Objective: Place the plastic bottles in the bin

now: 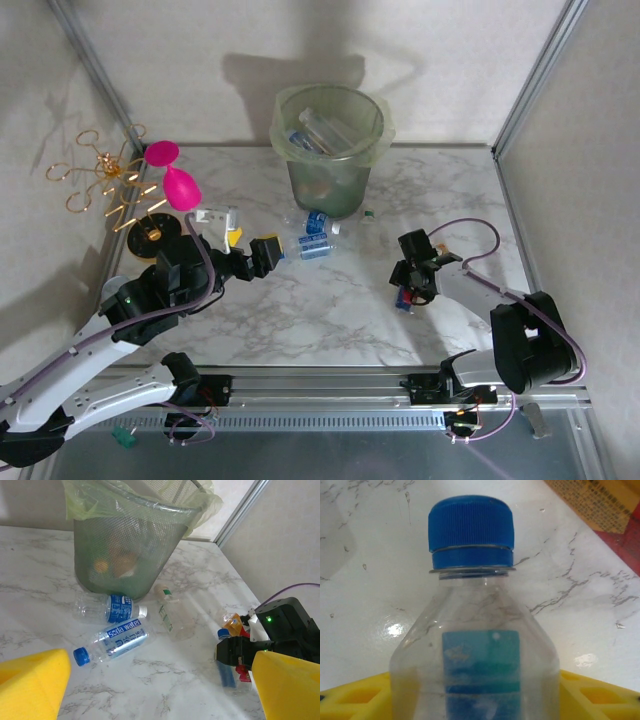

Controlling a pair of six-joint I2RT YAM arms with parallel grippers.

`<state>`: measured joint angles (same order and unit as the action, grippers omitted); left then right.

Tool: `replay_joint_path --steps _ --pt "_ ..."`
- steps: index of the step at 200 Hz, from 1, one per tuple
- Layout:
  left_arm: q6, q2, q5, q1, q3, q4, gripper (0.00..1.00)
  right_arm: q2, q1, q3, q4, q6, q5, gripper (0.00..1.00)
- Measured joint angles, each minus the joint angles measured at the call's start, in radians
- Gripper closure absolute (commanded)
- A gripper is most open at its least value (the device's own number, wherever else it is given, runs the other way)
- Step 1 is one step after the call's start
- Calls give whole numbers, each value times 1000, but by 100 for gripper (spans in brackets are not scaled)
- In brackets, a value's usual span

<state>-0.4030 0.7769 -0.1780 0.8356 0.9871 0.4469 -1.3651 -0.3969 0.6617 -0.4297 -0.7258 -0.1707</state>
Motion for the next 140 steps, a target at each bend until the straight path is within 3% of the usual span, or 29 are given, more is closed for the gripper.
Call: replay_joint_path --steps 14,28,78,140 --pt "-1 3 0 0 0 0 7 0 0 0 -1 -10 -1 21" --pt "-2 8 0 0 0 0 7 0 0 3 -11 -31 -4 20" --pt "-5 14 0 0 0 0 7 0 0 73 -88 -117 -23 33" --pt "-5 20 0 0 0 0 7 -42 0 79 -96 -127 -45 32"
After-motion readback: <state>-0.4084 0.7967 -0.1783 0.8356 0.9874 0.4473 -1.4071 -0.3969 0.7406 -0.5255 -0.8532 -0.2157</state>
